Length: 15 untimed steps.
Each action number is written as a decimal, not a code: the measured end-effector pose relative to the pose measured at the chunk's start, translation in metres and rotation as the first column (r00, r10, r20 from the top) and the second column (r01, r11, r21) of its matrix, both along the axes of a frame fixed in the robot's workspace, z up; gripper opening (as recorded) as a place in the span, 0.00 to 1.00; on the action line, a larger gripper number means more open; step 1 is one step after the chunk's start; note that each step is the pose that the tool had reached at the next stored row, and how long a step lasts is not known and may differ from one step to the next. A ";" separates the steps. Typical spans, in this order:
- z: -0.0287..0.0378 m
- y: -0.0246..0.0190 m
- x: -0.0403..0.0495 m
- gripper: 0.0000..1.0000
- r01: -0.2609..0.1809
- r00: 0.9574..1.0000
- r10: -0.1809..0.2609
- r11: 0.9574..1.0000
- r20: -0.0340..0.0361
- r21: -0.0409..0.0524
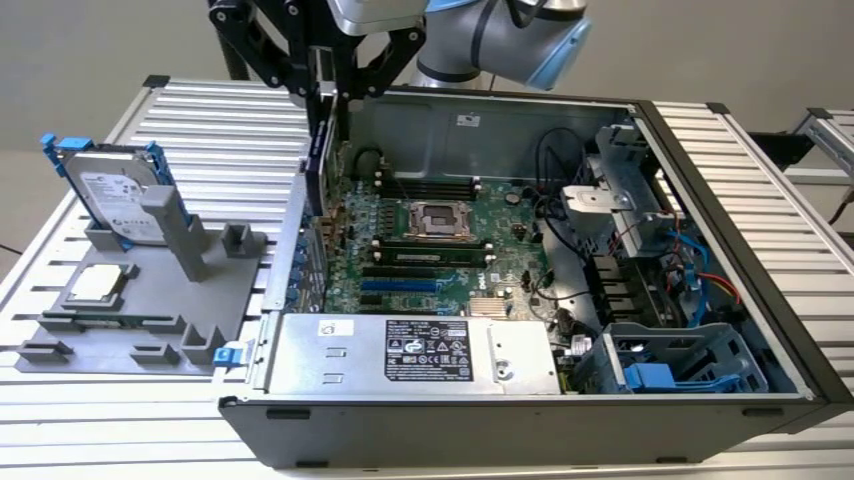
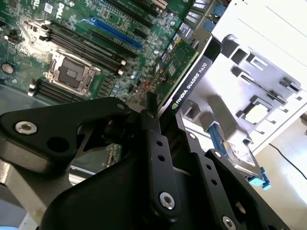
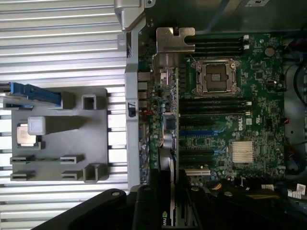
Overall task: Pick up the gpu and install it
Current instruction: 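Pick up the gpu and move the gpu toward the slot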
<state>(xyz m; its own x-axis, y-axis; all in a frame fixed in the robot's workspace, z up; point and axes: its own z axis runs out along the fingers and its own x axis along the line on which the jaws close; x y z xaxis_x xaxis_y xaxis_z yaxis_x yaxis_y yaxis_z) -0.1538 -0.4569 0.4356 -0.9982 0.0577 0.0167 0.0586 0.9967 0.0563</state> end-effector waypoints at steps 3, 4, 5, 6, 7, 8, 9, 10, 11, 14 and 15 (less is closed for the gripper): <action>0.0000 0.0000 0.0028 0.00 0.000 1.000 0.000 1.000 0.000 0.000; 0.0000 0.0000 0.0037 0.00 0.000 1.000 0.000 1.000 0.000 0.000; 0.0000 0.0000 0.0046 0.00 0.000 1.000 0.000 1.000 0.000 0.000; 0.0000 0.0000 0.0055 0.00 0.000 1.000 0.000 1.000 -0.001 0.000; 0.0000 0.0000 0.0063 0.00 0.000 1.000 0.000 1.000 -0.001 0.000; 0.0000 0.0000 0.0072 0.00 0.000 1.000 0.000 1.000 -0.001 0.000; 0.0000 0.0000 0.0081 0.00 0.000 1.000 0.000 1.000 -0.001 0.000; 0.0000 0.0000 0.0088 0.00 0.000 1.000 0.000 1.000 -0.001 0.000; 0.0000 0.0000 0.0096 0.00 0.000 1.000 0.000 1.000 -0.001 0.000; 0.0000 0.0000 0.0121 0.00 0.000 1.000 0.000 1.000 -0.001 0.000; 0.0000 0.0000 0.0130 0.00 0.000 1.000 0.000 1.000 -0.001 0.000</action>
<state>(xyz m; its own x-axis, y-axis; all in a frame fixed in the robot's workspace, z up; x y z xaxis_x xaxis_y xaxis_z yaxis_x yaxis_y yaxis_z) -0.1408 -0.4568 0.4355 -0.9982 0.0577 0.0181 0.0587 0.9967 0.0563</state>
